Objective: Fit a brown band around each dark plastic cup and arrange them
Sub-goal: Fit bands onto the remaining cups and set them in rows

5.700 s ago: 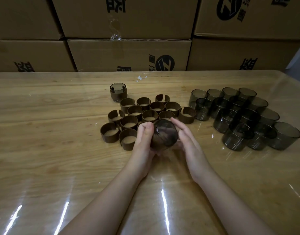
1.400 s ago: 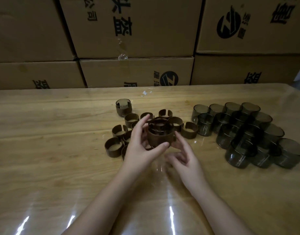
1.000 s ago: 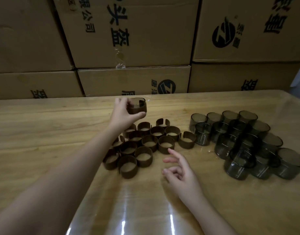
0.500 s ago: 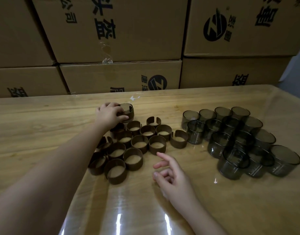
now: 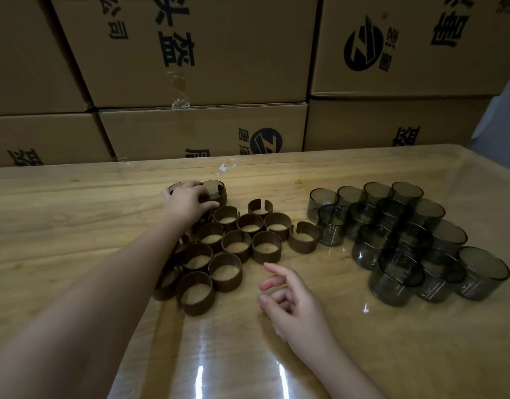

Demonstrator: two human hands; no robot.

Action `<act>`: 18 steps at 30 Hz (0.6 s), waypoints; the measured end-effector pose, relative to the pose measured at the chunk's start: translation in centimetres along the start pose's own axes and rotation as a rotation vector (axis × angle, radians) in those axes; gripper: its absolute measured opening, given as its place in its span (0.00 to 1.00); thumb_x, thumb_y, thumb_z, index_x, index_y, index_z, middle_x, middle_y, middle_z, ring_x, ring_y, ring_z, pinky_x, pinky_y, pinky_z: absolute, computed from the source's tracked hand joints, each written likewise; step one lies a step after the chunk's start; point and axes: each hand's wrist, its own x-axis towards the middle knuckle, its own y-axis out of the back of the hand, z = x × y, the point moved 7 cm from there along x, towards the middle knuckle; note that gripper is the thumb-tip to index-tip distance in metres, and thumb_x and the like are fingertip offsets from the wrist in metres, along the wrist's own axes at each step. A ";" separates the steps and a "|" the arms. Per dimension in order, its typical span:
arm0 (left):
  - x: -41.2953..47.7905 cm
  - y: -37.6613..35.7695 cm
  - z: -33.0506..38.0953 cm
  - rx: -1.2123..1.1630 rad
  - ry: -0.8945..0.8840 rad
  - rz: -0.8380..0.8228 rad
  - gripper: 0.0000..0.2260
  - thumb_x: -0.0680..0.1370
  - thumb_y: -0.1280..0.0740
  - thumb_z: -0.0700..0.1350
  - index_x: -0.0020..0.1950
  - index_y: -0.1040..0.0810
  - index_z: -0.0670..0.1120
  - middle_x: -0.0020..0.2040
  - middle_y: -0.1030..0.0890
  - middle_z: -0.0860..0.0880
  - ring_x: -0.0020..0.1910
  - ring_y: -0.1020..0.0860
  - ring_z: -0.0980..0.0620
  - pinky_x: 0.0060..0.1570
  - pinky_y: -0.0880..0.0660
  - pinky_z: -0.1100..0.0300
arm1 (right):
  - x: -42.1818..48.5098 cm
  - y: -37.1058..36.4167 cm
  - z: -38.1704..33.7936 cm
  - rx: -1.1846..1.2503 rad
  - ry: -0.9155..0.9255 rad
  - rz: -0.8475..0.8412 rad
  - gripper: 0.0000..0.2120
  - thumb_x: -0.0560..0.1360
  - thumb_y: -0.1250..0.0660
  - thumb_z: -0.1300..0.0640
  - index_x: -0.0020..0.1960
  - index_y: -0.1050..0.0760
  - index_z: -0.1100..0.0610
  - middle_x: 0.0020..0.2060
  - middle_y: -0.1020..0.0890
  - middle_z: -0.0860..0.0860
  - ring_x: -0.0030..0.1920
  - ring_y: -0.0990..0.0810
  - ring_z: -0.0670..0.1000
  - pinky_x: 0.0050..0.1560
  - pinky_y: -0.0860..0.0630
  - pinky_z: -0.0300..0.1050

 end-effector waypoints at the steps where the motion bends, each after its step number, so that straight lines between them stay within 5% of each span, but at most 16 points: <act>1: 0.0 0.0 0.0 -0.014 0.010 0.007 0.18 0.76 0.33 0.59 0.60 0.21 0.50 0.72 0.30 0.48 0.70 0.32 0.46 0.73 0.54 0.37 | 0.0 0.0 0.0 -0.006 0.001 0.000 0.23 0.75 0.31 0.60 0.59 0.31 0.34 0.49 0.22 0.35 0.45 0.19 0.47 0.46 0.23 0.38; 12: -0.5 0.7 0.0 -0.182 0.047 0.098 0.20 0.78 0.33 0.55 0.68 0.29 0.50 0.72 0.32 0.48 0.69 0.31 0.47 0.74 0.51 0.40 | 0.1 -0.1 -0.2 -0.060 0.019 -0.001 0.24 0.75 0.31 0.60 0.58 0.31 0.33 0.50 0.23 0.35 0.45 0.19 0.46 0.46 0.23 0.38; 18: -3.9 2.9 -1.2 -0.597 0.170 0.318 0.12 0.81 0.41 0.41 0.63 0.26 0.48 0.64 0.29 0.49 0.60 0.26 0.53 0.65 0.29 0.52 | 0.2 0.0 0.4 -0.024 0.004 0.029 0.23 0.75 0.30 0.61 0.58 0.29 0.34 0.48 0.22 0.36 0.42 0.20 0.45 0.41 0.24 0.37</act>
